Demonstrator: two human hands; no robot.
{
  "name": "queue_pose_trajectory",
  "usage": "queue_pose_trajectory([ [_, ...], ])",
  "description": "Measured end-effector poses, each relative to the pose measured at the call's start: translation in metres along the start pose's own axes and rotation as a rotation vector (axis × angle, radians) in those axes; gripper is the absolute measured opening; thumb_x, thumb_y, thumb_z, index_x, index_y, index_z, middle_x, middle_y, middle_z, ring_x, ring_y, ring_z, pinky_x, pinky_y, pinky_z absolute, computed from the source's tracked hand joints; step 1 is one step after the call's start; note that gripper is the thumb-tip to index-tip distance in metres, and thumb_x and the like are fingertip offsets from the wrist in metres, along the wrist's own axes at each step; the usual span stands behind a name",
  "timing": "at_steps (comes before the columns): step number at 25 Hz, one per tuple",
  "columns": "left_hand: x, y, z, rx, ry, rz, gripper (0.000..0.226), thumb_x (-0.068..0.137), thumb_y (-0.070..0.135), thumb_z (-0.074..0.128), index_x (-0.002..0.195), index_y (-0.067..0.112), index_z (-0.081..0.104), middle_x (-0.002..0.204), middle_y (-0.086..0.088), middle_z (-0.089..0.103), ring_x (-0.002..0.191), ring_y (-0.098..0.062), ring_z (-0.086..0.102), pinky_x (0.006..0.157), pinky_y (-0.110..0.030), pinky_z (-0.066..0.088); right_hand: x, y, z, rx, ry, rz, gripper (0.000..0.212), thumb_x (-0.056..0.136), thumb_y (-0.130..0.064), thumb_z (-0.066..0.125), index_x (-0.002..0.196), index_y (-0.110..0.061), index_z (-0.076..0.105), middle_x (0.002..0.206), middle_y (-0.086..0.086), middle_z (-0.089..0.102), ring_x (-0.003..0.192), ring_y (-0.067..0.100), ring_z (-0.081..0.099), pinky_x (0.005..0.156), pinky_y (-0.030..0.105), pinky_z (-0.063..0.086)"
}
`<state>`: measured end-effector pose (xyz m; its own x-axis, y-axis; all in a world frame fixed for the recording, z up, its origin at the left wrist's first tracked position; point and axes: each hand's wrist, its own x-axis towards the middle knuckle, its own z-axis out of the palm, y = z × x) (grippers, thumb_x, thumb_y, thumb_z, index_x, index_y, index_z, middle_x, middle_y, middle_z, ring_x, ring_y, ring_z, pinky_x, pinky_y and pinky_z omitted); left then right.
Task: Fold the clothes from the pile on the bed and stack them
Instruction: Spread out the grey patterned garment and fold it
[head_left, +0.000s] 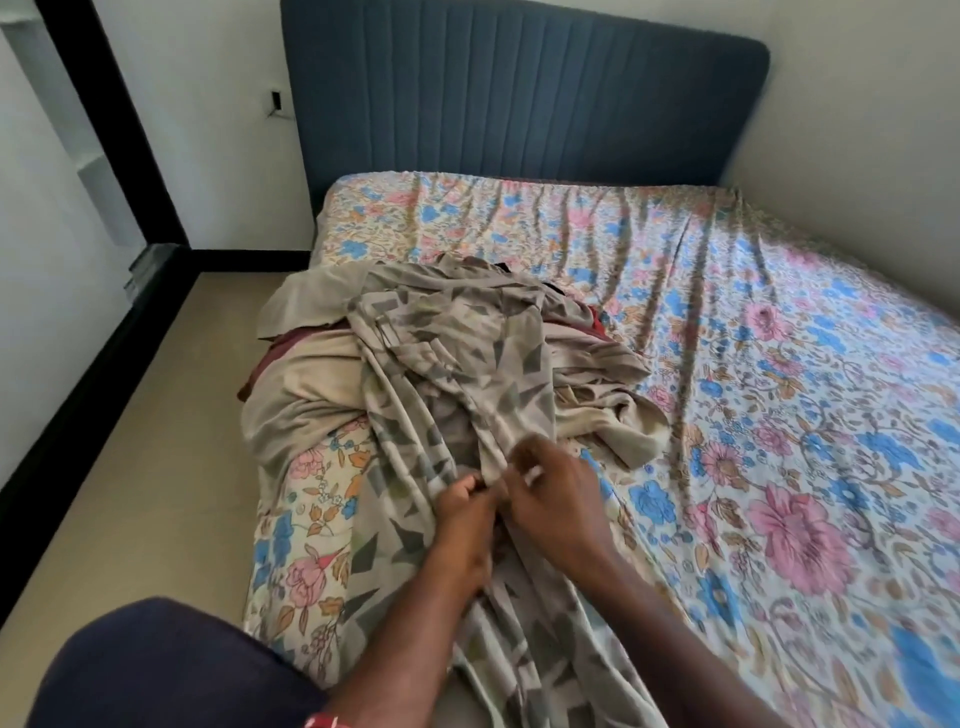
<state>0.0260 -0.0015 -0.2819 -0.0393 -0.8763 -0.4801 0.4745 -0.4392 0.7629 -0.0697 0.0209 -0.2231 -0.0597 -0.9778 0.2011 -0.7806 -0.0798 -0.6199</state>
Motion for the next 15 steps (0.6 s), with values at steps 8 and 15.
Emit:
queue_pose_trajectory([
  [8, -0.003, 0.001, 0.0, -0.036, 0.009, -0.086, 0.017, 0.097, 0.005, 0.064, 0.111, 0.014, 0.061, 0.108, -0.013, 0.069, 0.095, -0.025, 0.065, 0.083, -0.043, 0.058, -0.144, 0.036, -0.033, -0.45, -0.339, 0.182, 0.038, 0.095, -0.042, 0.054, 0.131, -0.039, 0.041, 0.113, -0.013, 0.062, 0.097, 0.014, 0.06, 0.087, 0.037, 0.05],
  [15, -0.037, -0.023, -0.004, 0.333, -0.108, -0.155, 0.045, 0.077, 0.019, 0.088, 0.115, 0.007, 0.067, 0.104, -0.015, 0.075, 0.1, -0.033, 0.07, 0.087, -0.057, 0.058, -0.167, 0.028, -0.036, -0.389, -0.281, 0.122, 0.031, 0.104, -0.037, 0.045, 0.135, -0.034, 0.047, 0.122, -0.008, 0.062, 0.101, 0.016, 0.061, 0.081, 0.035, 0.052],
])
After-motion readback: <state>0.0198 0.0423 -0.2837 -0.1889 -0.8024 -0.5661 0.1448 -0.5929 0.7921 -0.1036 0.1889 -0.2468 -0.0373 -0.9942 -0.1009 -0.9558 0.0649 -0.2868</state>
